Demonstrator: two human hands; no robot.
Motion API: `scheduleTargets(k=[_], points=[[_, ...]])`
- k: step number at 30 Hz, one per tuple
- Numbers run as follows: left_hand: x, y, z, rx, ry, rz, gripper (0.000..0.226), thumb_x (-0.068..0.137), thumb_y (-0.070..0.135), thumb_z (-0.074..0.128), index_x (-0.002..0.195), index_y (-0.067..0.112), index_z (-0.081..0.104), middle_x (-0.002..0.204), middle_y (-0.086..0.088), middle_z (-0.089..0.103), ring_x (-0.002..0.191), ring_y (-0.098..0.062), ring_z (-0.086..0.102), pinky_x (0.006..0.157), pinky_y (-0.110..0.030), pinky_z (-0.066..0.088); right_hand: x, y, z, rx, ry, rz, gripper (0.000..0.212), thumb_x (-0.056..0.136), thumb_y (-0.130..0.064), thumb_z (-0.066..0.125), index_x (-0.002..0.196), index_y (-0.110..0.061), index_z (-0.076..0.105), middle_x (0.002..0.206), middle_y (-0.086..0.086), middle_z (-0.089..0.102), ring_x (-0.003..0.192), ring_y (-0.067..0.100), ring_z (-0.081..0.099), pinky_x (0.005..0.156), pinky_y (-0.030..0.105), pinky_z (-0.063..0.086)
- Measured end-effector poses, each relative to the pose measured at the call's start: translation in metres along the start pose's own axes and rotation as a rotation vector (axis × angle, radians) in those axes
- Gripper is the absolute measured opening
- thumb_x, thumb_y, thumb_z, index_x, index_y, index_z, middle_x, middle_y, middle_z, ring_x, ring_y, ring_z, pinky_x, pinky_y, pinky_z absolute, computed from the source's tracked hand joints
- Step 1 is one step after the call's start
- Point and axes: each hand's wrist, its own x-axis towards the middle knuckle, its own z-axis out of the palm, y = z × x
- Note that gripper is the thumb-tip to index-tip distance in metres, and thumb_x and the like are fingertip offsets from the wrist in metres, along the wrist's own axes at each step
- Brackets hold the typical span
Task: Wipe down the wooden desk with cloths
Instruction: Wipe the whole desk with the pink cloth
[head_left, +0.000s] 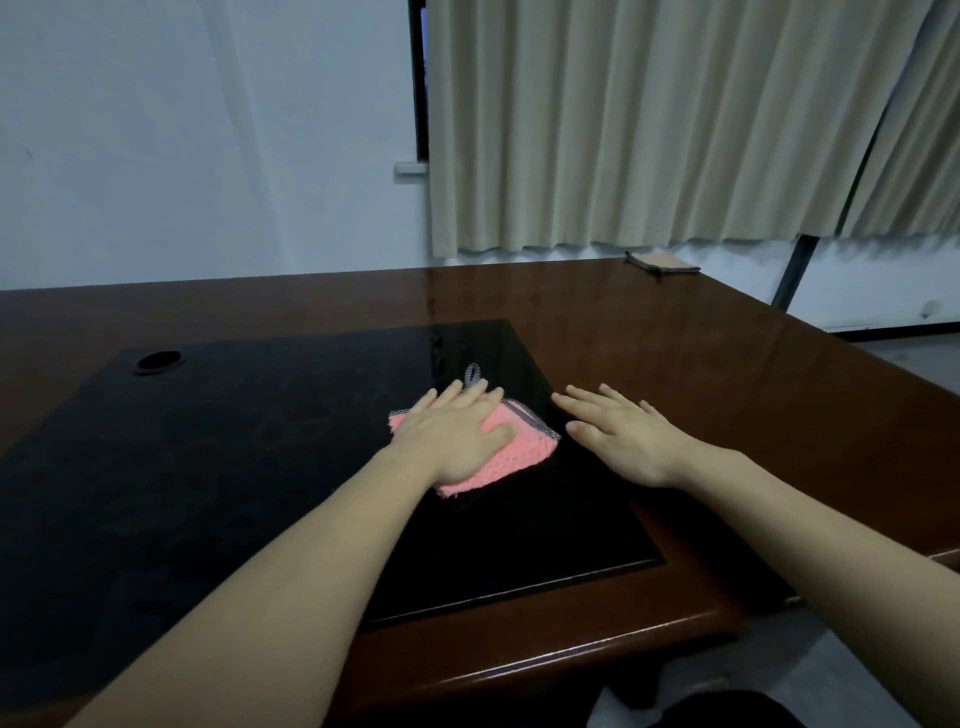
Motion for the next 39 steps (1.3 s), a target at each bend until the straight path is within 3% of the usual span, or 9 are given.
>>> scheduleTargets(k=[6, 12, 15, 22, 27, 35, 39], points=[[-0.017, -0.039, -0.007, 0.025, 0.012, -0.147, 0.066, 0.104, 0.061, 0.017, 0.162, 0.033, 0.001, 0.17, 0.006, -0.009, 0.157, -0.018, -0.007, 0.126, -0.044, -0.005, 0.009, -0.019, 0.015, -0.03, -0.024, -0.039, 0.051, 0.11, -0.046, 0.024, 0.16, -0.042, 0.016, 0.169, -0.015, 0.004, 0.156, 0.021, -0.01, 0.121, 0.061, -0.008], [-0.078, -0.04, -0.005, 0.078, -0.082, 0.09, 0.056, 0.105, 0.06, 0.021, 0.154, 0.053, -0.006, 0.162, 0.018, -0.022, 0.15, -0.008, -0.023, 0.124, -0.044, -0.015, 0.032, -0.037, 0.015, -0.033, 0.02, -0.078, 0.05, 0.109, -0.047, 0.025, 0.159, -0.043, 0.02, 0.169, -0.016, 0.004, 0.156, 0.02, -0.013, 0.121, 0.062, -0.009], [-0.09, -0.051, -0.005, 0.069, -0.121, 0.126, 0.056, 0.101, 0.066, 0.02, 0.149, 0.059, -0.009, 0.161, 0.021, -0.024, 0.149, -0.005, -0.026, 0.123, -0.041, -0.017, 0.047, -0.05, 0.016, -0.024, 0.013, -0.101, 0.05, 0.109, -0.047, 0.025, 0.159, -0.044, 0.02, 0.169, -0.017, 0.004, 0.156, 0.02, -0.013, 0.121, 0.062, -0.008], [-0.021, -0.088, -0.015, 0.086, -0.029, -0.147, 0.062, 0.103, 0.065, 0.021, 0.159, 0.046, 0.002, 0.169, 0.011, -0.011, 0.156, -0.016, -0.008, 0.125, -0.047, -0.005, 0.054, -0.056, 0.031, -0.077, 0.016, -0.109, 0.051, 0.108, -0.048, 0.022, 0.159, -0.046, 0.016, 0.169, -0.016, 0.003, 0.157, 0.021, -0.005, 0.12, 0.065, -0.007], [0.014, -0.084, -0.017, 0.078, 0.02, -0.265, 0.062, 0.104, 0.063, 0.017, 0.161, 0.041, 0.004, 0.17, 0.006, -0.007, 0.157, -0.023, -0.006, 0.124, -0.052, -0.003, 0.053, -0.058, 0.03, -0.084, 0.032, -0.105, 0.051, 0.108, -0.048, 0.024, 0.158, -0.046, 0.018, 0.169, -0.017, 0.006, 0.157, 0.021, -0.002, 0.12, 0.064, -0.006], [-0.074, -0.063, -0.008, 0.112, -0.081, 0.01, 0.057, 0.103, 0.064, 0.016, 0.154, 0.053, -0.008, 0.165, 0.015, -0.02, 0.153, -0.014, -0.019, 0.123, -0.047, -0.013, 0.053, -0.059, 0.031, -0.093, 0.022, -0.111, 0.051, 0.108, -0.049, 0.021, 0.158, -0.046, 0.015, 0.169, -0.017, 0.004, 0.157, 0.02, -0.003, 0.121, 0.063, -0.004], [-0.112, -0.065, -0.005, 0.113, -0.117, 0.053, 0.062, 0.09, 0.076, 0.007, 0.147, 0.06, -0.012, 0.16, 0.022, -0.025, 0.148, -0.007, -0.028, 0.123, -0.041, -0.017, 0.052, -0.059, 0.03, -0.104, 0.017, -0.112, 0.051, 0.109, -0.048, 0.02, 0.159, -0.046, 0.014, 0.169, -0.016, 0.003, 0.157, 0.02, -0.004, 0.121, 0.063, -0.004]])
